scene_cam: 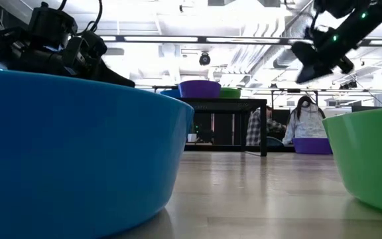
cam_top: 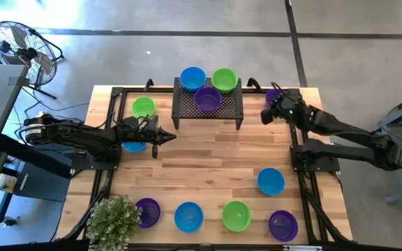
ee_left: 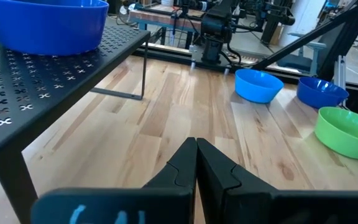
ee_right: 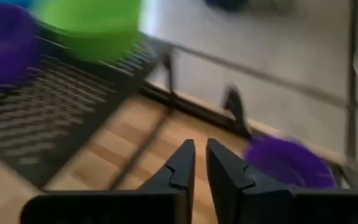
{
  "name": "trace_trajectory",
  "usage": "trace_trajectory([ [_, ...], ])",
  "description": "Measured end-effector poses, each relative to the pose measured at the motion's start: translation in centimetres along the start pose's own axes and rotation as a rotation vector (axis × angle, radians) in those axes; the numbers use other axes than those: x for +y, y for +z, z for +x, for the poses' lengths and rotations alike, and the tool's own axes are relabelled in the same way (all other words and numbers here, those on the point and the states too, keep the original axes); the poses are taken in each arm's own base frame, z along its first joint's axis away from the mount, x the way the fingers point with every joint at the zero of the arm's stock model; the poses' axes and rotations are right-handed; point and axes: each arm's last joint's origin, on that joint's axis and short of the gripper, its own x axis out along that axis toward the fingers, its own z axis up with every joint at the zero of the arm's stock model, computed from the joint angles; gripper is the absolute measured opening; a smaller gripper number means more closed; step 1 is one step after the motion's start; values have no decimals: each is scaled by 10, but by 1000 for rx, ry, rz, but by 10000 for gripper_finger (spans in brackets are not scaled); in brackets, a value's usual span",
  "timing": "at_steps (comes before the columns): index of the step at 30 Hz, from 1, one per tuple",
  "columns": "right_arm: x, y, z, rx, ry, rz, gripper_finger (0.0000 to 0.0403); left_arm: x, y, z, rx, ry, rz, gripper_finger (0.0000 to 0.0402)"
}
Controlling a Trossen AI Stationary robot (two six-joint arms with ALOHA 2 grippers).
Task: Pick & Place Mini bowls
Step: Stack the top violet bowl on the violet bowl on the shelf
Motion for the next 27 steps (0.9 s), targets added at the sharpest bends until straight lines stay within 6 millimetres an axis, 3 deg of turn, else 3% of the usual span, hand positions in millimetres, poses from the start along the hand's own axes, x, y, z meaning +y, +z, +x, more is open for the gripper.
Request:
trace_trajectory([
  [8,-30,-11,39,219,-260,232,113,0,0,0,0,0,0,0],
  [16,-40,-23,76,294,-461,380,181,0,0,0,0,0,0,0],
  [21,-41,-31,91,289,-569,416,201,0,0,0,1,-9,0,0],
  [27,-42,-41,105,273,-691,455,194,0,-1,0,10,-16,-2,0],
])
